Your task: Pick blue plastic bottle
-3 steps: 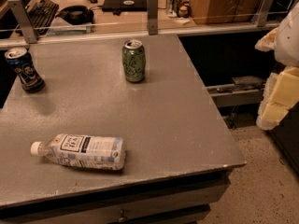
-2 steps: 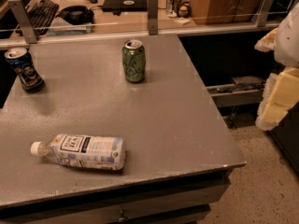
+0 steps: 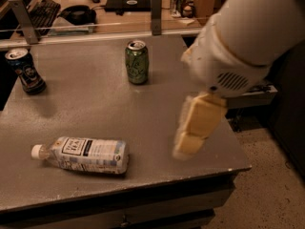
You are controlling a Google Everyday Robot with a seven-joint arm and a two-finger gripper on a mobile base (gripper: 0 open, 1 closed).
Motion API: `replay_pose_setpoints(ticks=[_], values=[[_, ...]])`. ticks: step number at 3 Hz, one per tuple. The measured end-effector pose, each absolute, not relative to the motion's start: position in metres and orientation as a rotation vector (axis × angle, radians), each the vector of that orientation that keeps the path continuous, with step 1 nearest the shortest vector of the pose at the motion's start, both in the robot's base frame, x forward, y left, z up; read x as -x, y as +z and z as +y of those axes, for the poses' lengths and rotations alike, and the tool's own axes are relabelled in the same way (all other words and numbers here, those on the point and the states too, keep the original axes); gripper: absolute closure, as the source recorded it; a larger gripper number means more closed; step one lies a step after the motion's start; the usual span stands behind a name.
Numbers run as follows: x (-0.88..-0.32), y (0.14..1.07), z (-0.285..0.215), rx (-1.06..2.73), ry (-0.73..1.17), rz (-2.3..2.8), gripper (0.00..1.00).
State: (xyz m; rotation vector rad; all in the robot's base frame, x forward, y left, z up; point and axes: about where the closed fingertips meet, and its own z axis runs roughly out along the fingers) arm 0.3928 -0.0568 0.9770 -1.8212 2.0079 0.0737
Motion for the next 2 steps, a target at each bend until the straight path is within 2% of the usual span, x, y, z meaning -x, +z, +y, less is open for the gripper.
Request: replay_pose_setpoints(ticks=[1, 2], values=[[-0.3676, 0.9792, -0.0065, 1.87, 0.131, 1.93, 0.0], [-0.3654, 0.9803, -0.0028, 1.872, 0.135, 1.924, 0.0]])
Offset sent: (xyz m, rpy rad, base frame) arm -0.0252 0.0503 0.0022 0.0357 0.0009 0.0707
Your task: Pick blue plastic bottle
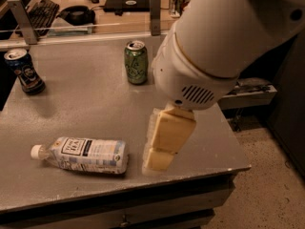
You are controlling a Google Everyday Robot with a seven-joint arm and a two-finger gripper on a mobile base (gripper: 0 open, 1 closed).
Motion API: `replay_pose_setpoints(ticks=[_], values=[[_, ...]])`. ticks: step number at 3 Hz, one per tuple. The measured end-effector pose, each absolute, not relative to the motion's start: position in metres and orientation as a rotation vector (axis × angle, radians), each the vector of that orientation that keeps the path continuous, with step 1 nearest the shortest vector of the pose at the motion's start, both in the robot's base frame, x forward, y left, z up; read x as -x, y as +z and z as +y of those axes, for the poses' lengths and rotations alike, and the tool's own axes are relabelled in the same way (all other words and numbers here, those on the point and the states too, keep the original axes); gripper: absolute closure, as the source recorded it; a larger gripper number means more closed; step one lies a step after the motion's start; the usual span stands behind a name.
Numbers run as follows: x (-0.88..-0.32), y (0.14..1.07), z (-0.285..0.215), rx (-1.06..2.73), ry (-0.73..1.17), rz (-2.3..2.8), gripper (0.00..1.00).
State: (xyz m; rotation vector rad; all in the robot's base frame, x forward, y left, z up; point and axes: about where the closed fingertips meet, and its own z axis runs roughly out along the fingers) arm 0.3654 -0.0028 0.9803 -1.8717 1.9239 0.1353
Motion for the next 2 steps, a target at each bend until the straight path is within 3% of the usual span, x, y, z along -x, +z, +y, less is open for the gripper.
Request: replay_pose_setpoints(ticks=[1, 2], values=[[-0.365, 0.98, -0.003, 1.872, 0.135, 1.924, 0.0], [-0.369, 0.959, 0.028, 1.9, 0.183, 1.87, 0.0]])
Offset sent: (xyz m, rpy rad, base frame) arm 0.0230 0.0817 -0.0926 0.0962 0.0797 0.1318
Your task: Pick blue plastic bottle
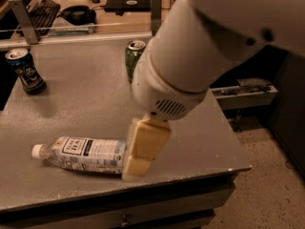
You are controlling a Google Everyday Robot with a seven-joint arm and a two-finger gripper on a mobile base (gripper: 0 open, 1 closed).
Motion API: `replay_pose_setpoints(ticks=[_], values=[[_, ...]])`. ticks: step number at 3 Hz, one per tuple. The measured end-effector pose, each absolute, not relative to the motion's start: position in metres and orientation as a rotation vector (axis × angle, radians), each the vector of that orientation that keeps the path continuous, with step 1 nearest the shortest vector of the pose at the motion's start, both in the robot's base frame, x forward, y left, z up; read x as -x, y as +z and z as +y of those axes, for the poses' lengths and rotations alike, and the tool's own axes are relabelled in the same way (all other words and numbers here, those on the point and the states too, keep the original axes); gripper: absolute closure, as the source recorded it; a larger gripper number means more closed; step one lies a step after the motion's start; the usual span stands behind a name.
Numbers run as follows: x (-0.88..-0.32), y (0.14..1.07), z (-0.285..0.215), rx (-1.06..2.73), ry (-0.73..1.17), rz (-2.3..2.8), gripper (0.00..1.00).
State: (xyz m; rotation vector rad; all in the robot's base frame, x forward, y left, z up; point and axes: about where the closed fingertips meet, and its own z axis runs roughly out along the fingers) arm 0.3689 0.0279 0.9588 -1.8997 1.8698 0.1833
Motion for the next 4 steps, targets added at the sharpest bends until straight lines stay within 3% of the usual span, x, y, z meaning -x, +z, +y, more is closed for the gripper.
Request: replay_pose_setpoints(ticks=[2, 4], values=[[-0.398, 0.897, 0.105, 1.974, 0.378, 1.728, 0.0], [-0.398, 0.844, 0.136, 1.996, 0.483, 1.772, 0.0]])
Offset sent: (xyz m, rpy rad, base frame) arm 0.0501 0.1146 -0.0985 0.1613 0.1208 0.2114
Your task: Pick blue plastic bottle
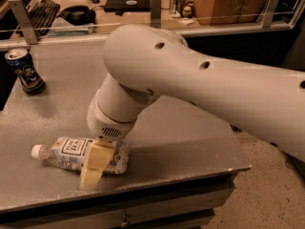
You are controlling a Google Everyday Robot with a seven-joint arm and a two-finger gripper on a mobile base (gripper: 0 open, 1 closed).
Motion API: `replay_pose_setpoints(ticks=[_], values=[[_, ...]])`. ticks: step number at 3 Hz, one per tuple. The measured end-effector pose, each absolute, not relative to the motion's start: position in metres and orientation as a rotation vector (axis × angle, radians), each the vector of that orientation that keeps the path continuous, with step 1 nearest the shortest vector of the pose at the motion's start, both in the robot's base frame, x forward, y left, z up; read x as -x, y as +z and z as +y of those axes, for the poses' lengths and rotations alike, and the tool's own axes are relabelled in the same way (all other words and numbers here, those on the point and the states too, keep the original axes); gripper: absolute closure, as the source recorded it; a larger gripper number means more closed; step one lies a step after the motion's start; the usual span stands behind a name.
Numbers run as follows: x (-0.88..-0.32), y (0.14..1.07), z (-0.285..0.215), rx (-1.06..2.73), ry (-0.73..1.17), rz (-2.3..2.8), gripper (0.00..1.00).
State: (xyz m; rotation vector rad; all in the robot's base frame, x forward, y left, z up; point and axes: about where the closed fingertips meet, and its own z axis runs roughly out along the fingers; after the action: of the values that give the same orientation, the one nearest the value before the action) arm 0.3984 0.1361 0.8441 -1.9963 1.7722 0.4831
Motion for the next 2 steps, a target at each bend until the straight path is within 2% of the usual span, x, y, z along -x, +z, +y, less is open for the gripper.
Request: replay_pose_setpoints(ticks=[2], values=[[-0.4063, 0.8332, 0.136, 1.949, 0.475, 1.82, 0.49]])
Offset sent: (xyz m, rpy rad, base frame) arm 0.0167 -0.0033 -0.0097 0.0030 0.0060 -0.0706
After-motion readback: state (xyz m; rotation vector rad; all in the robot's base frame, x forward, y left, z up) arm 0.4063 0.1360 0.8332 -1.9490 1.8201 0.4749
